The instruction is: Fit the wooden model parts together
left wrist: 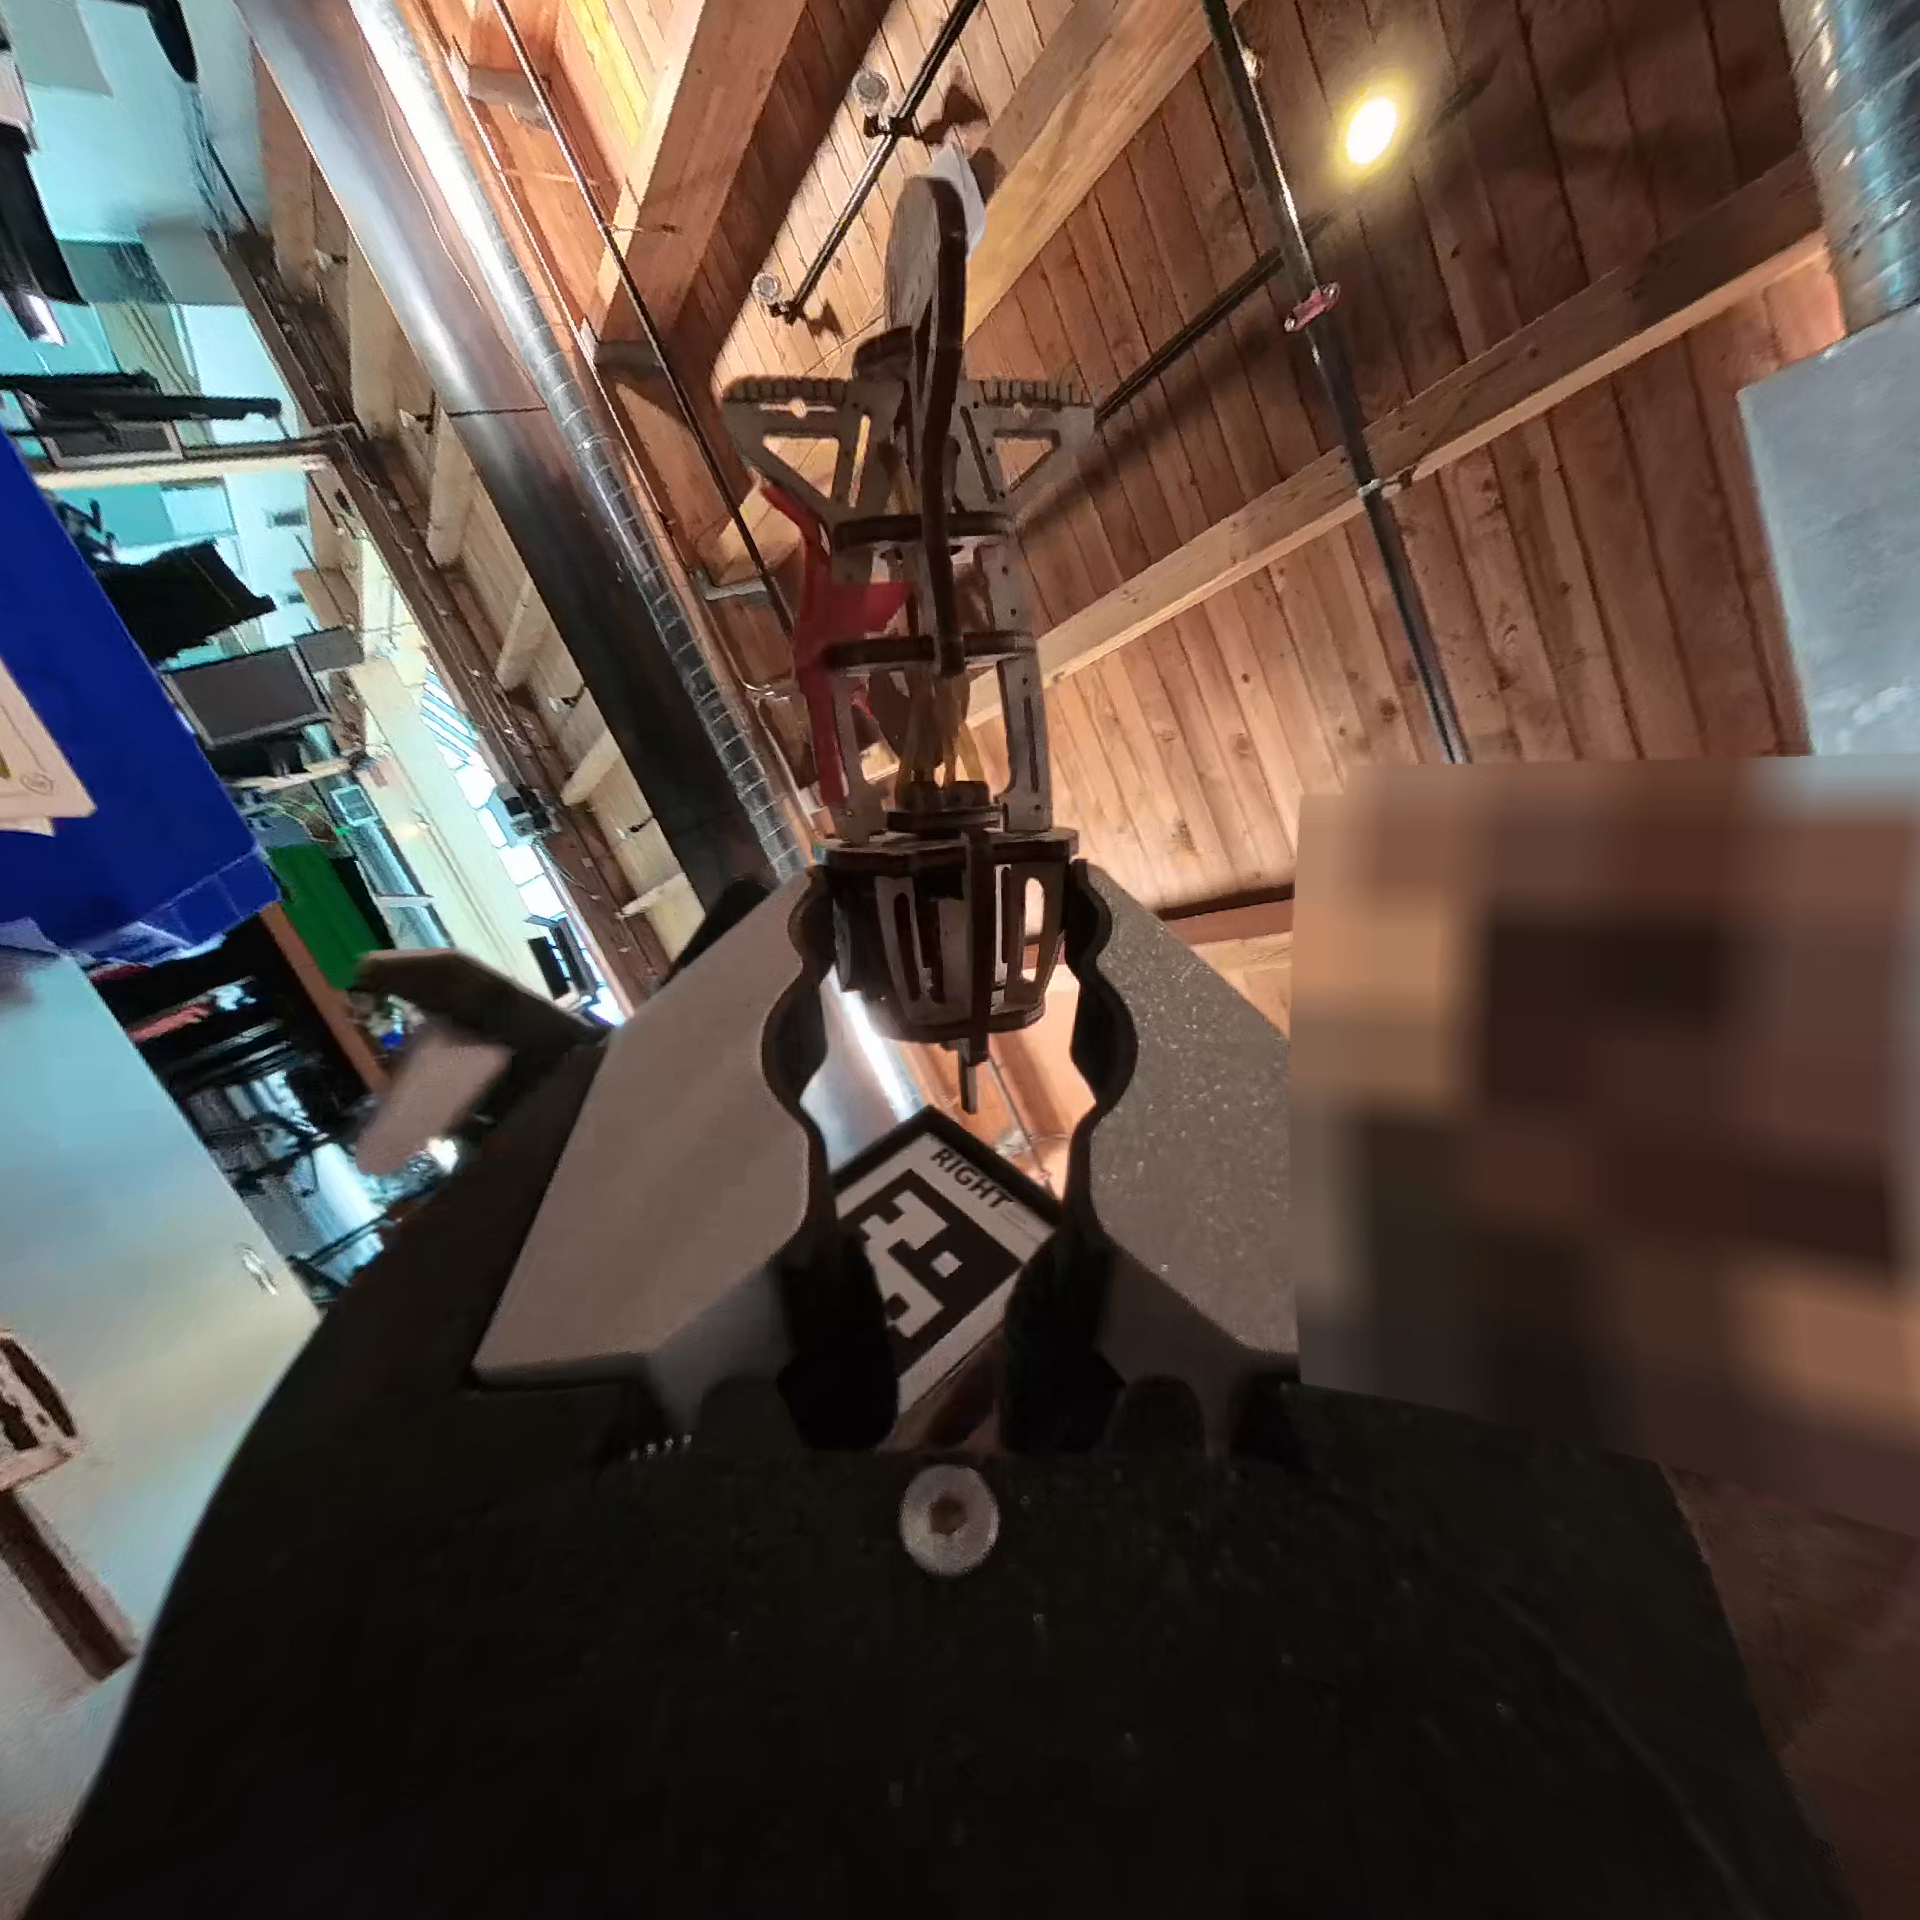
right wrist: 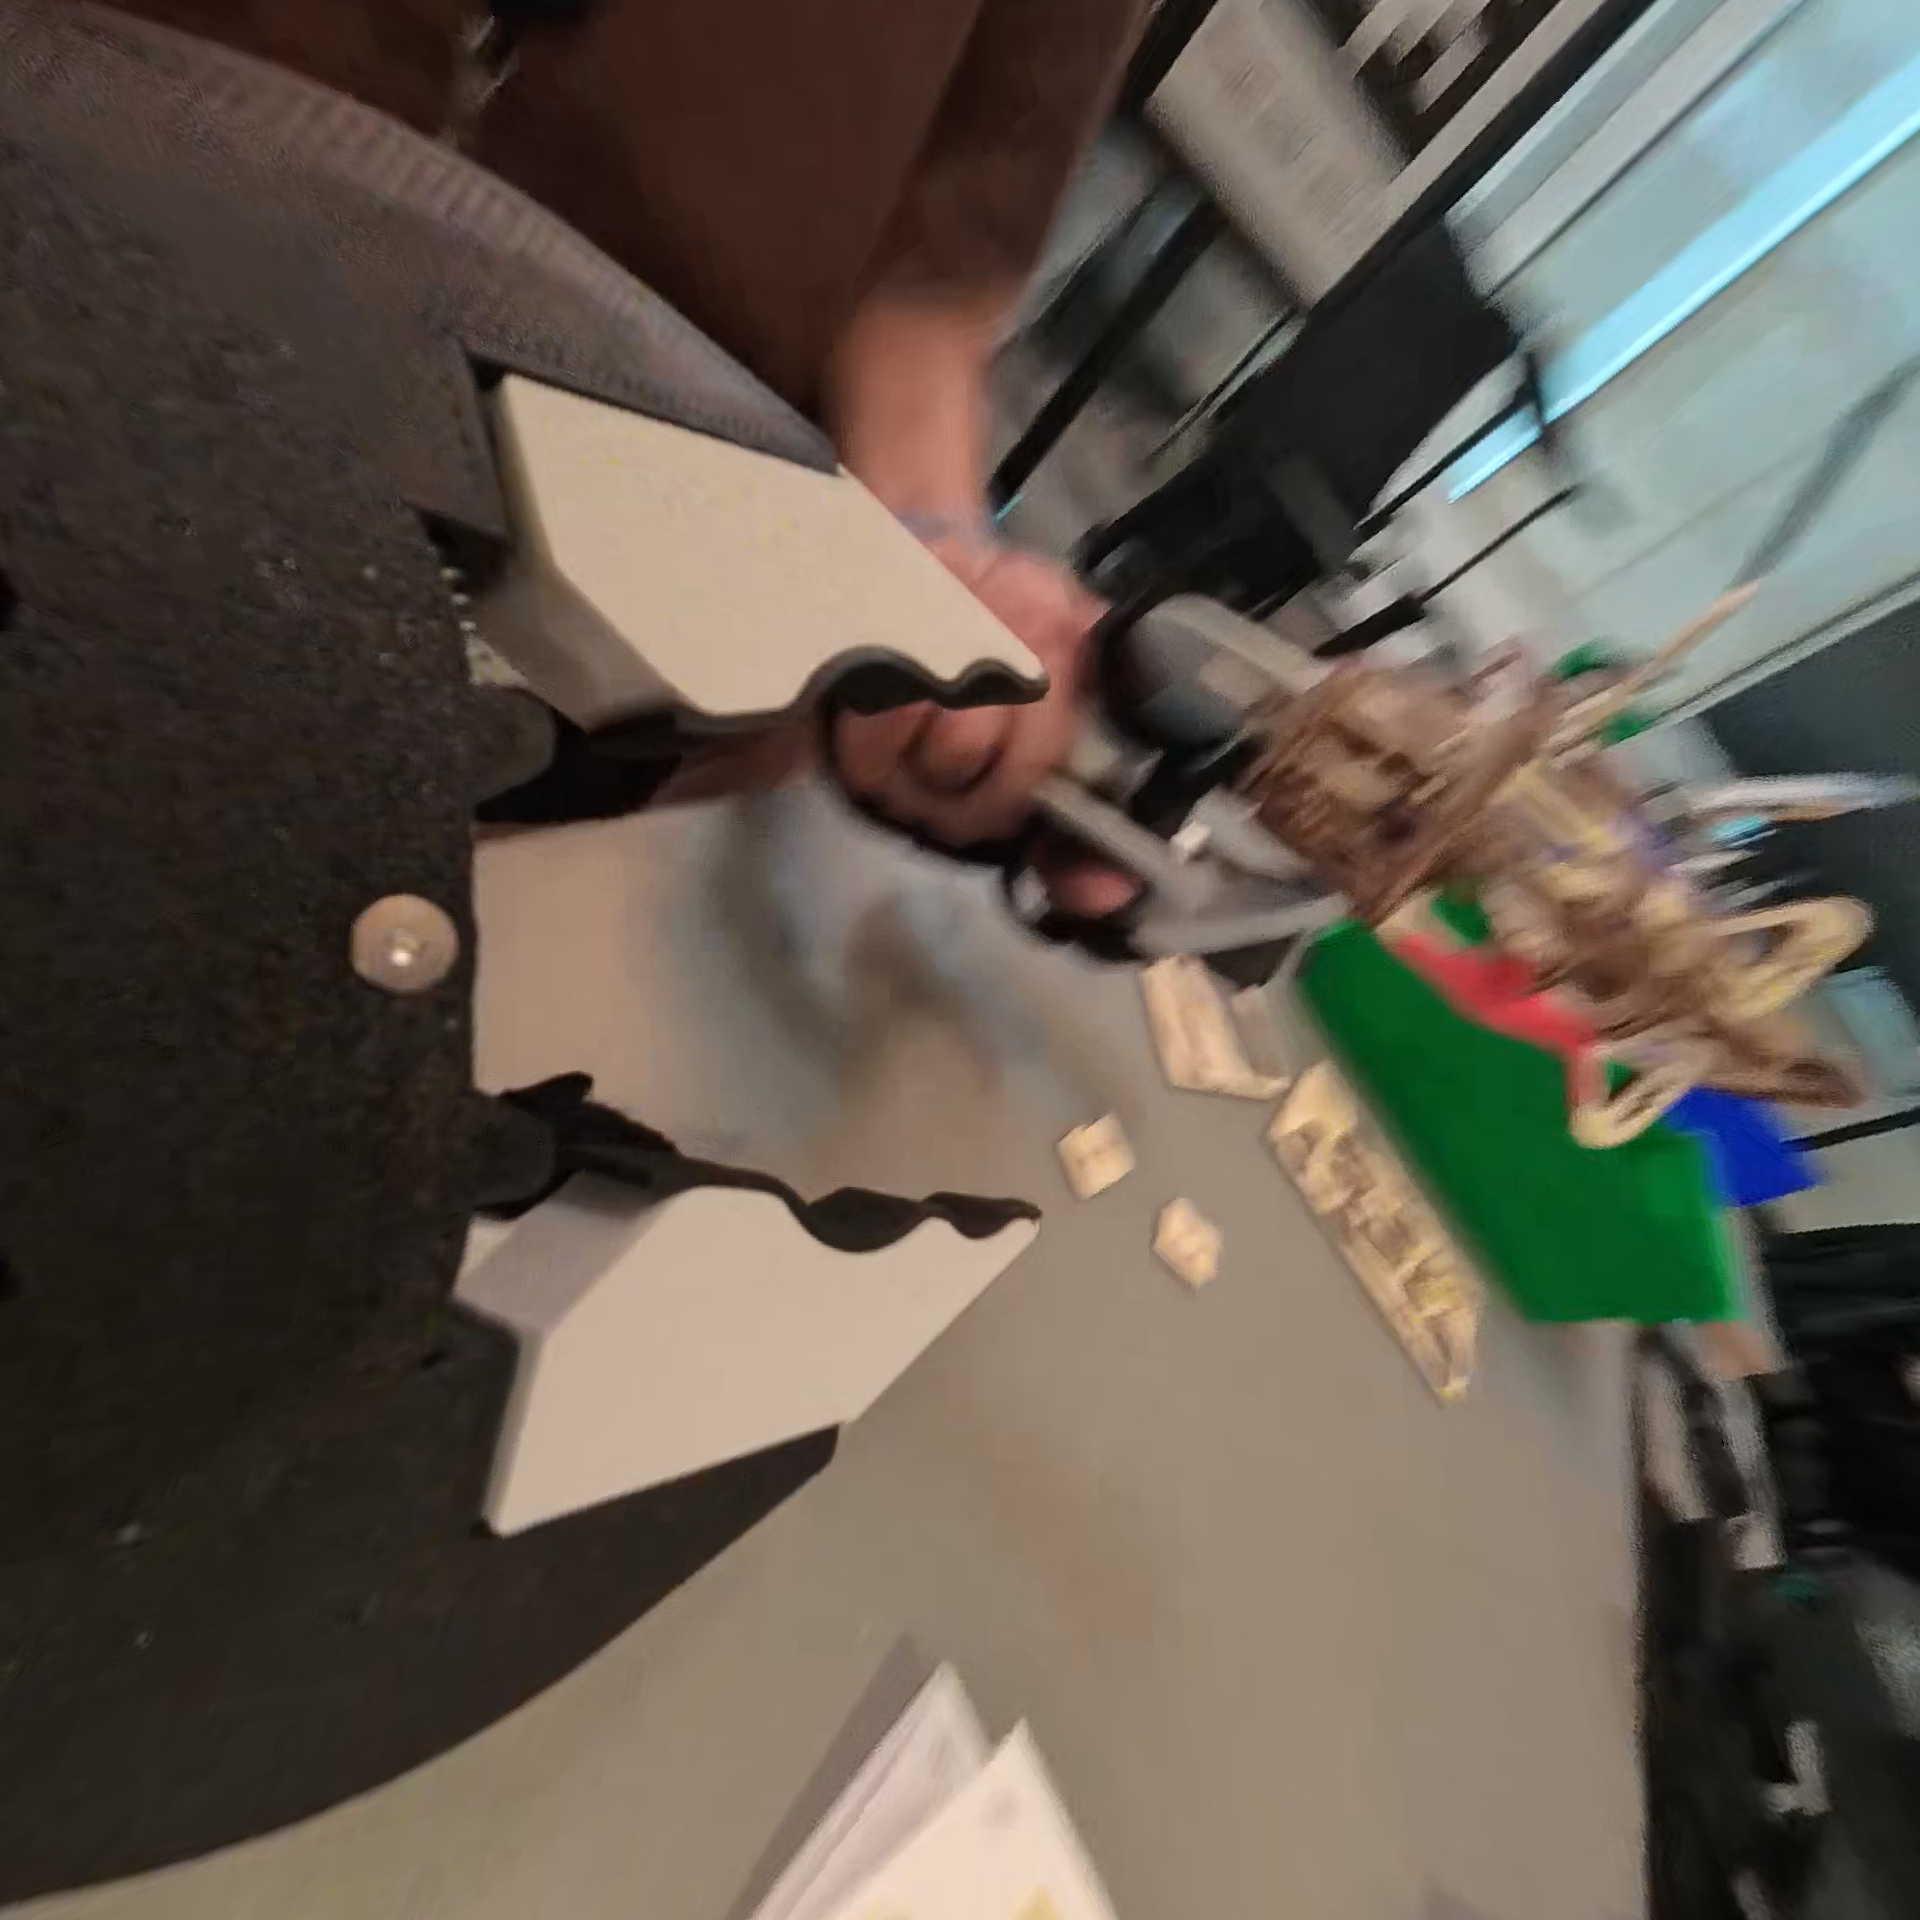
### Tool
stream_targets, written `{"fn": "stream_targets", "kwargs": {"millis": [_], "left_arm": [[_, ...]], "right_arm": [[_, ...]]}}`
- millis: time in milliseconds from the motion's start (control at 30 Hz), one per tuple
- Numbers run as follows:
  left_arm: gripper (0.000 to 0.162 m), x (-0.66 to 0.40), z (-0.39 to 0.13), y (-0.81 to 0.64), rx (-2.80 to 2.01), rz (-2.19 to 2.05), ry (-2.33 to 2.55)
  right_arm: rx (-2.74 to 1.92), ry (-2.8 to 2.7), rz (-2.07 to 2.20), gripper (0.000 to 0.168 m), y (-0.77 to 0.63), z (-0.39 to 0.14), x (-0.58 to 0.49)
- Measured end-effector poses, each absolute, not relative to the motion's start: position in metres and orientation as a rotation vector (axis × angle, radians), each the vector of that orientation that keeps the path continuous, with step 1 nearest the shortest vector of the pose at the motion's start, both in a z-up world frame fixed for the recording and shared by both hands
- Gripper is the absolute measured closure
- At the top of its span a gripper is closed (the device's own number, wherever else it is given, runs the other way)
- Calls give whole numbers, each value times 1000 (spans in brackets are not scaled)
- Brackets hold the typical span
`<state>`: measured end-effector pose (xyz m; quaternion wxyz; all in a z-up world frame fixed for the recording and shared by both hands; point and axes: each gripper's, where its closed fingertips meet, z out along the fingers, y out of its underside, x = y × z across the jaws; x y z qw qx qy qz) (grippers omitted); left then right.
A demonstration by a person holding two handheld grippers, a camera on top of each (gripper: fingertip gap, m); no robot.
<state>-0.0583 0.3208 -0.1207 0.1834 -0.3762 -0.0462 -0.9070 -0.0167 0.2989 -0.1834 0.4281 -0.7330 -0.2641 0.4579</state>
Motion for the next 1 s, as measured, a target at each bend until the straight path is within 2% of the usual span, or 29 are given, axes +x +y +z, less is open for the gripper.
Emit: {"fn": "stream_targets", "kwargs": {"millis": [133, 333, 567, 867, 1000], "left_arm": [[120, -56, -112, 315, -1045, -2473, -48], [121, -53, -102, 307, -1047, -2324, 62], [121, -57, -98, 305, -1026, -2278, 71], [121, -33, -105, 293, -1087, -2096, 211], [121, -21, -107, 284, -1117, -2035, 296]], "right_arm": [[-1634, -379, 1445, 81, 294, -143, -41], [-1617, -283, 1604, 104, 283, -142, -56], [-1571, -270, 1529, 111, 287, -129, -39], [-1545, -253, 1669, 119, 280, -123, -44], [-1532, -262, 1673, 129, 279, -122, -40]]}}
